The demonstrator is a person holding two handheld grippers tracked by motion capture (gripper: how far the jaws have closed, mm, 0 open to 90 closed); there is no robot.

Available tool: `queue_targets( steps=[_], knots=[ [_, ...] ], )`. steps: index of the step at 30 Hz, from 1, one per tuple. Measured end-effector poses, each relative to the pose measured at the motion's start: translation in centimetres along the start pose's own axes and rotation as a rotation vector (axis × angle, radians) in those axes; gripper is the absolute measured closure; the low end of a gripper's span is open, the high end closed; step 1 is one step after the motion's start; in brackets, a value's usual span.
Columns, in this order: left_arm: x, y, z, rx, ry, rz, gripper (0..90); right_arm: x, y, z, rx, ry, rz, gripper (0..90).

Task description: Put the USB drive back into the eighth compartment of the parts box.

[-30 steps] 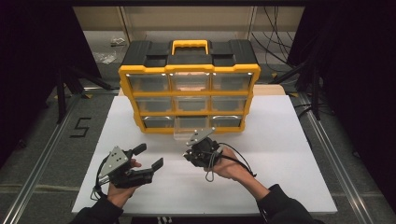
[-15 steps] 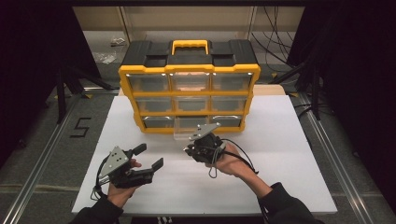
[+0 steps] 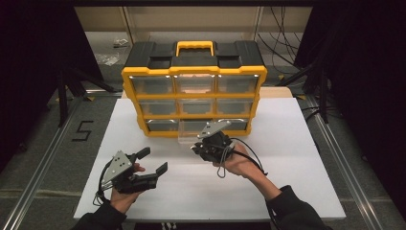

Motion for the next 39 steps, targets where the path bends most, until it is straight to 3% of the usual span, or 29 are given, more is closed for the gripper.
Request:
queue_targets(
  steps=[39],
  knots=[
    [0.0, 0.1, 0.0, 0.001, -0.004, -0.003, 16.1, 1.2, 0.4, -4.2, -0.073, 0.07, -0.039, 79.2]
  ],
)
Point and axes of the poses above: each handheld gripper's, and its own axes: y roughly forward along the jaws, x roughly out of its top, z roughly to its left, the point moved 6 cm from there along y, roughly forward along the jaws, and after that the axes turned 3 degrees about z, right-handed, at the moved point
